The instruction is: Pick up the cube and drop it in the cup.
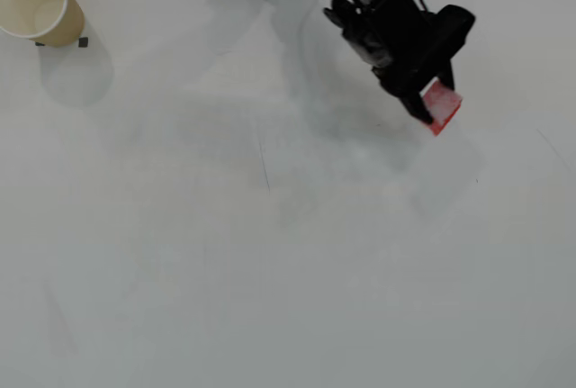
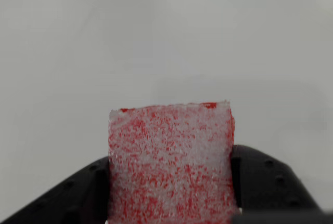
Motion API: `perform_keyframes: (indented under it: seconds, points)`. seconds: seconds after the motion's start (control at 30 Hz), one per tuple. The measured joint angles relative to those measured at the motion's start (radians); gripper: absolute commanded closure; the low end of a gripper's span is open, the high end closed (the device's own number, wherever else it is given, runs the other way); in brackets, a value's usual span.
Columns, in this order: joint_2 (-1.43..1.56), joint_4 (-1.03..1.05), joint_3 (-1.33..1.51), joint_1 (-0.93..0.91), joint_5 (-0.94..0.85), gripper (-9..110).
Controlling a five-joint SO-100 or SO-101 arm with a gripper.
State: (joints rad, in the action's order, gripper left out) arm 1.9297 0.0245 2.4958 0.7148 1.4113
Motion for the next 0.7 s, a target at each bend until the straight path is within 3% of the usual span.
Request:
perform_keyframes:
  seconds: [0.43, 0.7]
  points:
    - [0.575, 0.0, 0.281, -0.38, -0.038, 93]
    - [0.718, 0.0, 0.305, -0.597, -0.041, 93]
